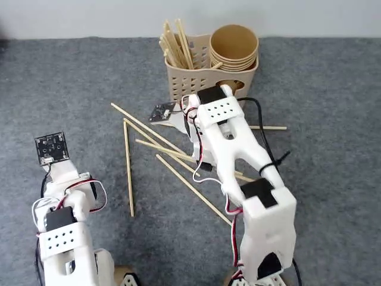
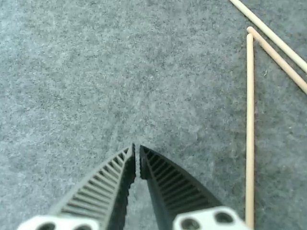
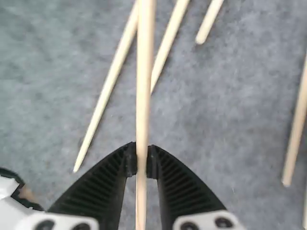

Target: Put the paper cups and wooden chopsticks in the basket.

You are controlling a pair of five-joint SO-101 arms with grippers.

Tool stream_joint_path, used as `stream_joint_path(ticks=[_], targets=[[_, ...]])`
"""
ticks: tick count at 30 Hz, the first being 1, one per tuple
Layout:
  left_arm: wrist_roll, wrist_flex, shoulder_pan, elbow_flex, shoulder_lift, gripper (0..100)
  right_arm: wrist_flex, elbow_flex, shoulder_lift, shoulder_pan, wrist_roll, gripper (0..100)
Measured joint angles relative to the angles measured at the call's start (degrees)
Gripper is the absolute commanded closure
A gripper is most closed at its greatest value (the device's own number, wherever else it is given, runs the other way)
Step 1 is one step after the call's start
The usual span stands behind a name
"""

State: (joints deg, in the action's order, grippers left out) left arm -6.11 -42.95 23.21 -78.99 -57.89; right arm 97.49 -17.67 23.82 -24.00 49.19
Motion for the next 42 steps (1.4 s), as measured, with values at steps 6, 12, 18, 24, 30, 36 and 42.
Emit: stream_joint_path(ticks=[6, 12, 18, 24, 30, 36, 42], targets=[[0.0, 1.6, 0.0, -0.4, 0.0, 98, 1.0, 0.0, -9.2, -1.0, -7.4, 99.1], [0.3, 1.7, 0.0, -0.4, 0.0, 98, 1.1, 0.0, -18.4, -2.8, -18.7, 99.1], [0.4, 1.7, 0.0, -0.4, 0.0, 98, -5.8, 0.0, -29.5, -6.2, -23.1, 99.1], [0.4, 1.7, 0.0, -0.4, 0.0, 98, -20.3, 0.0, -35.7, -6.6, -28.9, 99.1], [0.4, 1.7, 0.0, -0.5, 0.0, 98, -37.8, 0.1, -36.1, -6.4, -34.7, 99.1], [0.4, 1.7, 0.0, -0.5, 0.0, 98, -60.2, 3.4, -34.0, -3.8, -36.0, 99.1], [0.4, 1.8, -0.5, -1.4, 0.0, 98, -78.1, 7.3, -27.0, 0.2, -36.1, 99.1]])
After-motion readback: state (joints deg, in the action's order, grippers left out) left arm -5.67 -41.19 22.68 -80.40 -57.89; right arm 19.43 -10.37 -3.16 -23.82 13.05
